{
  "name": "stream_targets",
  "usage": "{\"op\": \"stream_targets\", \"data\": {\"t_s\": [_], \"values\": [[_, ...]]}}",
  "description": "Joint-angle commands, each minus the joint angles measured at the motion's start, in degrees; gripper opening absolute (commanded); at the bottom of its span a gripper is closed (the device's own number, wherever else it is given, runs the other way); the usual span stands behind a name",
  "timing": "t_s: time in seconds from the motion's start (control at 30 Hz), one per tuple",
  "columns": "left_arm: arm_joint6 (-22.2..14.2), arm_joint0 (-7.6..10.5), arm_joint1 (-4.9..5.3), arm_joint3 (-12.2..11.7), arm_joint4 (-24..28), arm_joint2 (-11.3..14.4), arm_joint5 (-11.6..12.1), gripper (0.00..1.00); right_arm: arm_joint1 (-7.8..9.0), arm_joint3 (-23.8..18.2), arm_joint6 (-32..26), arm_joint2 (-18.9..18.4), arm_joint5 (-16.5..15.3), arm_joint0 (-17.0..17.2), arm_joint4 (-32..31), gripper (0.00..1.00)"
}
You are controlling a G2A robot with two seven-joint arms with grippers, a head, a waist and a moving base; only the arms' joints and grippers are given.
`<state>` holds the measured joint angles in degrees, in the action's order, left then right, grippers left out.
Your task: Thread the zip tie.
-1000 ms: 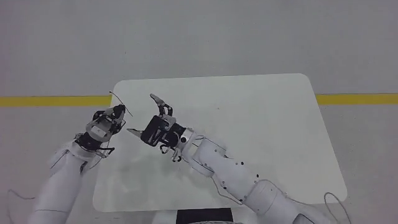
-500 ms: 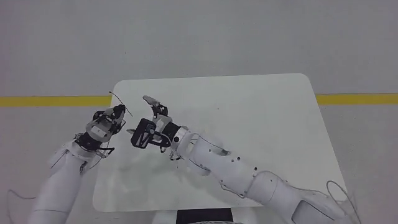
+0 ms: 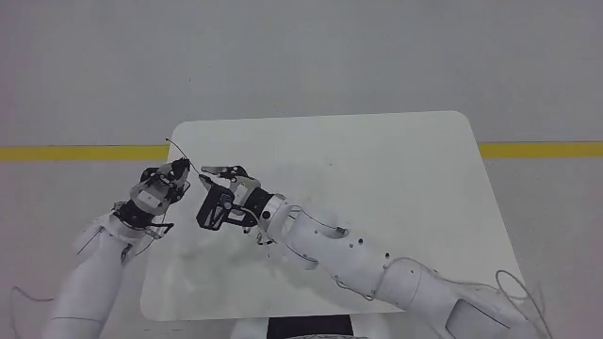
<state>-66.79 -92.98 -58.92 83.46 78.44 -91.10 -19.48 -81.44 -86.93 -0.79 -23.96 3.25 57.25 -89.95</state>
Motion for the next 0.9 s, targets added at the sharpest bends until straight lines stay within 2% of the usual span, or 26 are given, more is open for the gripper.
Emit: {"op": "stream_targets", "data": {"t_s": [0.0,0.2,0.37,0.87], "values": [[0.0,0.0,0.0,0.0,0.0,0.0,0.0,0.0,0.05,0.0,-0.1,0.0,-0.2,-0.1,0.0,0.01],[0.0,0.0,0.0,0.0,0.0,0.0,0.0,0.0,0.06,-0.3,0.1,0.0,-0.1,-0.2,0.0,0.05],[0.0,0.0,0.0,0.0,0.0,0.0,0.0,0.0,0.01,0.0,0.0,0.0,-0.5,-0.1,0.0,0.22],[0.0,0.0,0.0,0.0,0.0,0.0,0.0,0.0,-0.21,-0.7,0.0,-0.5,-1.1,0.2,0.0,0.24]]}}
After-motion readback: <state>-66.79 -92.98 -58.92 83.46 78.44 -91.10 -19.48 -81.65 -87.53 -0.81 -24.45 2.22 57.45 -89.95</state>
